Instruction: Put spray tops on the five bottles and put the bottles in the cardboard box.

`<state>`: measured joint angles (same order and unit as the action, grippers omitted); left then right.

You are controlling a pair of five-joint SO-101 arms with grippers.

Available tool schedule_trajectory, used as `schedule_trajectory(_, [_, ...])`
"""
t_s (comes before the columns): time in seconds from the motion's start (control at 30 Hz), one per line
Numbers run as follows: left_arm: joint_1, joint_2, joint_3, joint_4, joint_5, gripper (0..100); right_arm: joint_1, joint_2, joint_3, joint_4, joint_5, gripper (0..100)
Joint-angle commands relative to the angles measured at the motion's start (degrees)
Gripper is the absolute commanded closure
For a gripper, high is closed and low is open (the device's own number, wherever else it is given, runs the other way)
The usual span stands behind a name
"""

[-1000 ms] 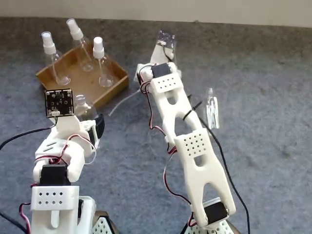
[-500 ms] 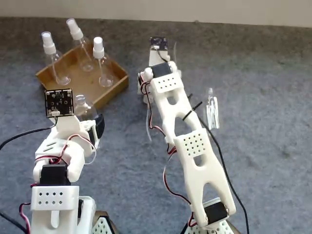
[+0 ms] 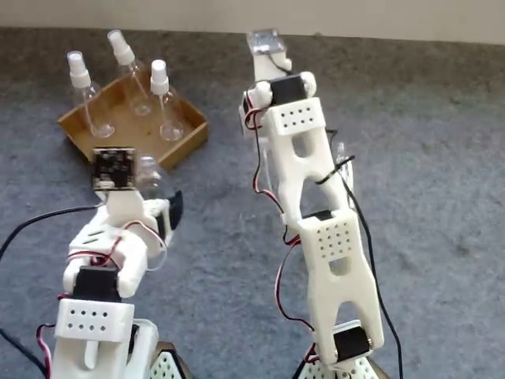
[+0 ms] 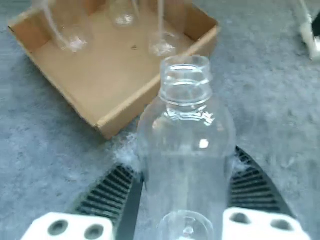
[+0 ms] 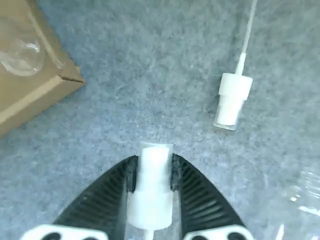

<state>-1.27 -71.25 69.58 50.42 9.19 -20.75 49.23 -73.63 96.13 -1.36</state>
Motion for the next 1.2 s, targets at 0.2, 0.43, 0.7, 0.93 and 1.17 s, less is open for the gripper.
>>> schedule_trajectory(0.2, [10.1, -1.2, -0.2, -1.1, 0.4, 89, 0.8, -19.6, -2.4, 5.0, 0.8, 99.3])
schedule_trajectory(0.43, [13.9, -1.2, 1.6, -1.4, -5.3, 89, 0.9, -32.6, -1.6, 5.1, 0.9, 99.3])
schedule_trajectory(0.7, [14.8, -1.2, 2.9, -1.4, -9.8, 89, 4.4, -46.4, 11.5, 5.1, 0.8, 99.3])
schedule_trajectory(0.93, [14.7, -1.2, 4.7, -6.9, -9.7, 89, 4.9, -60.9, 28.0, 4.8, 0.7, 99.3])
schedule_trajectory(1.17, [14.7, -1.2, 12.9, -22.1, -9.7, 89, 5.1, -70.9, 43.8, 3.9, 1.0, 99.3])
